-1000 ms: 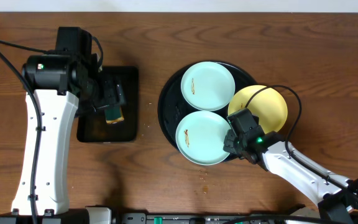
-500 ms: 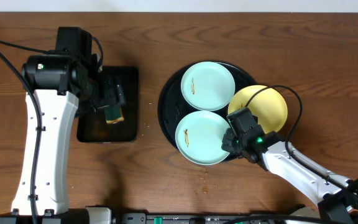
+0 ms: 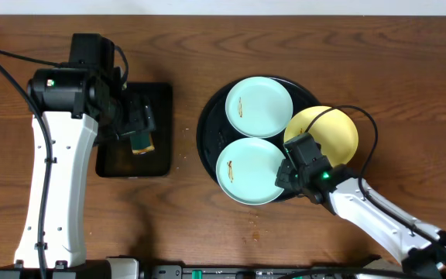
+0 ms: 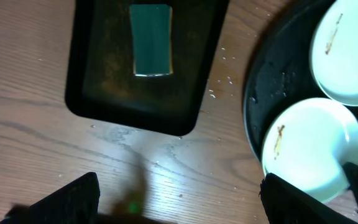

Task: Clean dirty plates on tray and stack at the side
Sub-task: 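Lower left gripper onto the green sponge in the black tray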

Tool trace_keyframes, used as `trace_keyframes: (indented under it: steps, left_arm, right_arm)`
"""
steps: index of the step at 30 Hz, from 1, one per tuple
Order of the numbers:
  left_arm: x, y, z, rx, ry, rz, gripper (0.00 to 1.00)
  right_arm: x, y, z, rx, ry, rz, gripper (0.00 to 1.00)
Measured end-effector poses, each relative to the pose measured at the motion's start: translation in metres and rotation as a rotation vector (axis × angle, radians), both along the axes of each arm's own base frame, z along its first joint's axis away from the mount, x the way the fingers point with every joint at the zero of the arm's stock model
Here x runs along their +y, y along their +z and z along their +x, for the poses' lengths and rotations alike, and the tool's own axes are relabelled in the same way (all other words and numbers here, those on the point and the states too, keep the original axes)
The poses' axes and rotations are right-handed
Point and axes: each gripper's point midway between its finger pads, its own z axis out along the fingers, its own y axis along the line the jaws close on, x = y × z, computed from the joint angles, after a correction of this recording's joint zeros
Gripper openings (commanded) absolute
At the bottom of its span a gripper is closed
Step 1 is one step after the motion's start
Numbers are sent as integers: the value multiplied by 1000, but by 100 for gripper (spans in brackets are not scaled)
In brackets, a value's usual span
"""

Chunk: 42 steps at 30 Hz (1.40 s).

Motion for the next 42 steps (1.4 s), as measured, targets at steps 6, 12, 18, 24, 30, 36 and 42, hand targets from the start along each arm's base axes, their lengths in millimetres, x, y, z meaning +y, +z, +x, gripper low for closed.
trace_keyframes:
  steps: [6, 12, 18, 24, 30, 36, 42]
  left_arm:
    - [3, -1, 6, -23, 5, 18, 83]
    - [7, -40, 19, -25, 13, 44, 83]
    - [22, -90, 35, -70, 63, 118, 79]
    - [26, -138, 41, -117, 80, 136, 77]
    - [26, -179, 41, -182, 85, 132, 76]
    - [25, -190, 53, -279, 91, 125, 71]
    - [26, -211, 57, -262, 83, 132, 69]
  right_arm:
    - [-1, 24, 4, -82, 56, -6, 1]
    - [-13, 18, -2, -54, 62, -74, 1]
    - [-16, 4, -6, -9, 62, -105, 1]
    - [-16, 3, -6, -5, 62, -108, 1]
    - [-16, 3, -5, -7, 62, -107, 1]
    - [-16, 3, -5, -8, 62, -105, 1]
    - [-16, 3, -5, -9, 62, -106, 1]
